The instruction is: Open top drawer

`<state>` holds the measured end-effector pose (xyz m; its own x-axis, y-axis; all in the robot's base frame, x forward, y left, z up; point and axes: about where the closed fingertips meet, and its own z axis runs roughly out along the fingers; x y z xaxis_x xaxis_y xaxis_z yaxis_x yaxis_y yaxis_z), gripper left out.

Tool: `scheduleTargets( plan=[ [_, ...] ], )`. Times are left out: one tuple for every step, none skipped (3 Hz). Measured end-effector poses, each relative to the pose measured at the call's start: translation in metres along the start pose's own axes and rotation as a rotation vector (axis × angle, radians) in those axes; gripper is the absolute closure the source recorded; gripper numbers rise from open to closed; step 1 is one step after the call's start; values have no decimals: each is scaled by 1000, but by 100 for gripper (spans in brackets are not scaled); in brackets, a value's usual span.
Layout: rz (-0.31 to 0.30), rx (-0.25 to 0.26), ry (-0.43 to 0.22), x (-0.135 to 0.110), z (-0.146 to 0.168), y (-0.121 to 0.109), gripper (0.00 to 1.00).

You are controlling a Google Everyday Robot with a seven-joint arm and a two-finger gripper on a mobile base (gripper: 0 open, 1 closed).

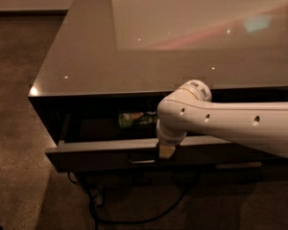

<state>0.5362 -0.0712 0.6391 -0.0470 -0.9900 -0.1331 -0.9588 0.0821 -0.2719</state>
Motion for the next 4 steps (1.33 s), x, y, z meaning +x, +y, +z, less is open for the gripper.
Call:
scheduleTargets(
  plan=[
    [15, -29, 8, 0, -7, 20, 100],
    [16, -31, 8, 1, -8, 21, 100],
    [29, -56, 12, 0, -13, 39, 84],
    [32, -81, 14, -2, -20, 57, 60]
  ],
)
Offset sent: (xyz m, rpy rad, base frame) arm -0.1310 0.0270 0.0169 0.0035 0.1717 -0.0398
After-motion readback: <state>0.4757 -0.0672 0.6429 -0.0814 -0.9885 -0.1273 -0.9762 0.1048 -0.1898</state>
